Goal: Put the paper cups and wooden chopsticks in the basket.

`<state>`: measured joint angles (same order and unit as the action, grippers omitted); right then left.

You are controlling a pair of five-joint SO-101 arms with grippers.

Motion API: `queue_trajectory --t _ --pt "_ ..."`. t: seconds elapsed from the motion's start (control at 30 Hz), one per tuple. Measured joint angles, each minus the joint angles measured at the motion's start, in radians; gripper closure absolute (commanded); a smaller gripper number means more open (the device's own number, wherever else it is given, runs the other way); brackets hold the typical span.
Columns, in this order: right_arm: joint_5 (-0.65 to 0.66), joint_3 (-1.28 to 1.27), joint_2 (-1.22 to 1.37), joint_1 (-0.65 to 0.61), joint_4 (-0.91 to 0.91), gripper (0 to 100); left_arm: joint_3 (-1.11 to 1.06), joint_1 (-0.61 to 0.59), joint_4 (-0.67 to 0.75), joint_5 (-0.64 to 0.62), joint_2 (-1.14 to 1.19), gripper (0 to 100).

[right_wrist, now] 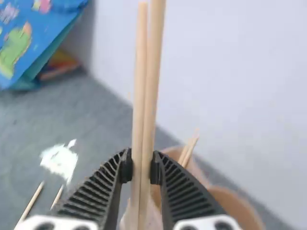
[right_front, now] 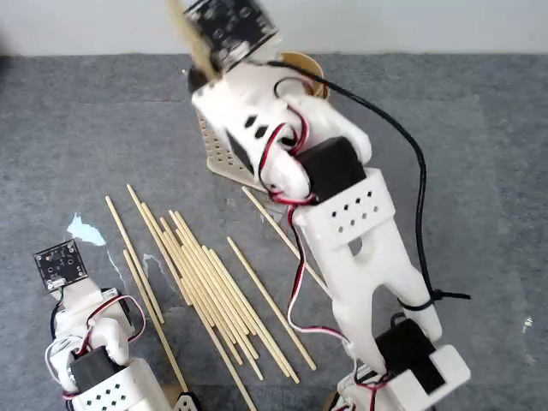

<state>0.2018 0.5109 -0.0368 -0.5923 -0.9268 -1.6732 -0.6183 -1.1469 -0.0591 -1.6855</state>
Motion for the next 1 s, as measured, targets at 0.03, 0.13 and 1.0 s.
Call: queue_trajectory --t 0.03,0.13,1.0 --pt "0.0 0.0 0.011 0.009 0.044 99.1 0.0 0.0 0.0 0.0 0.0 92" --pt "0.0 0.0 0.06 0.031 0.175 99.1 0.0 0.0 0.0 0.0 0.0 92" --pt "-0.074 0.0 0.198 0.066 0.046 85.1 0.0 0.0 0.0 0.0 0.0 92"
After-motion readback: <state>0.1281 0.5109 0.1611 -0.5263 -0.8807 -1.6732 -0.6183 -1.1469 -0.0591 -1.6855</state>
